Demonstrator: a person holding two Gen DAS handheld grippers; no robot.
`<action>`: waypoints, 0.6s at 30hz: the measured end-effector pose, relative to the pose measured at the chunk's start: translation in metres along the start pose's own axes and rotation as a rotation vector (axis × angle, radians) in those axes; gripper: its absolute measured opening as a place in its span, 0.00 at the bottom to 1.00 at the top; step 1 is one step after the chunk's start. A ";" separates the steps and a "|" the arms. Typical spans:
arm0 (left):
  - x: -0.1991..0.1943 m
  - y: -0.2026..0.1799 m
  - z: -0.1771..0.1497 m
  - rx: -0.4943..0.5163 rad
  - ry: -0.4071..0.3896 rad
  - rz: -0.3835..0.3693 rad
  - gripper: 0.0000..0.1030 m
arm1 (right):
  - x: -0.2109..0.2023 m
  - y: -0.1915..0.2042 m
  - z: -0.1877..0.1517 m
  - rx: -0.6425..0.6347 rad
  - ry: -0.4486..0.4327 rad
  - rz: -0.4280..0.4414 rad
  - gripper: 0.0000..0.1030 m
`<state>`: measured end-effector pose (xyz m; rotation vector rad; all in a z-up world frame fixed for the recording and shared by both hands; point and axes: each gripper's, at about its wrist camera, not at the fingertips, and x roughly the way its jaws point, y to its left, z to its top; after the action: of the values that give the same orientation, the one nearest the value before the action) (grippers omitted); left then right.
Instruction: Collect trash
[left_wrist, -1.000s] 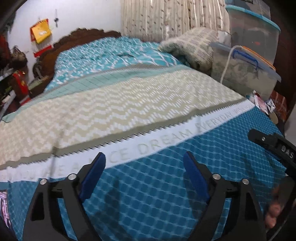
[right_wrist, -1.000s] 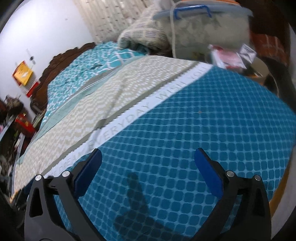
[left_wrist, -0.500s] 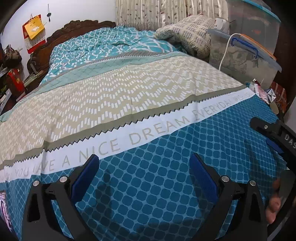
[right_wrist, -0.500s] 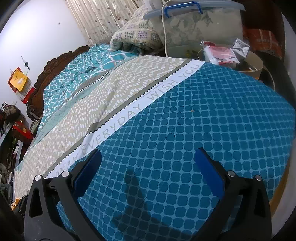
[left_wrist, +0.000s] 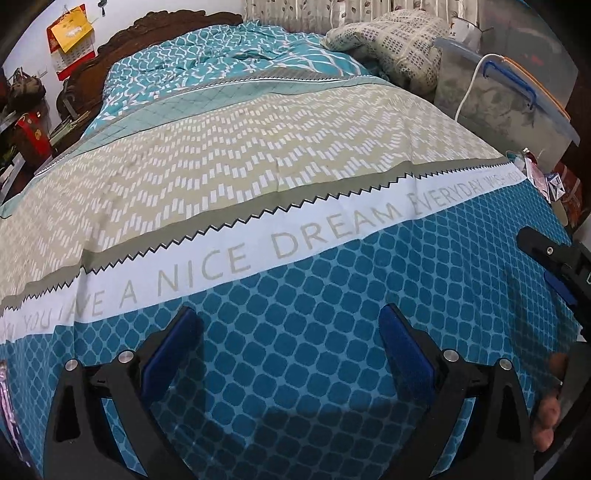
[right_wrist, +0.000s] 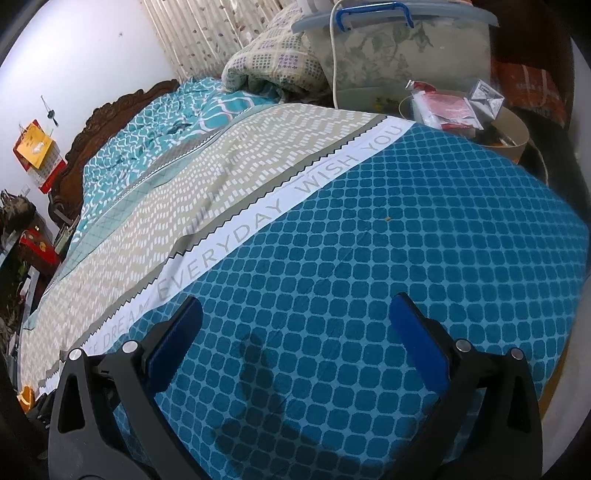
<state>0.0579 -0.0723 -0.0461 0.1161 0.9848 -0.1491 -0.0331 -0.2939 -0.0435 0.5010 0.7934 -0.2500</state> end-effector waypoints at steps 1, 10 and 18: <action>0.000 0.000 0.000 -0.001 0.002 0.001 0.92 | 0.000 0.000 0.000 -0.003 0.002 0.000 0.97; 0.000 0.001 0.002 0.002 0.012 0.001 0.93 | -0.014 0.009 -0.015 -0.091 0.056 0.054 0.97; -0.029 -0.002 -0.004 -0.010 -0.111 0.033 0.92 | -0.080 0.018 -0.029 -0.211 -0.145 0.066 0.97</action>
<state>0.0381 -0.0714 -0.0243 0.1135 0.8726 -0.1185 -0.0987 -0.2612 0.0040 0.3056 0.6525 -0.1380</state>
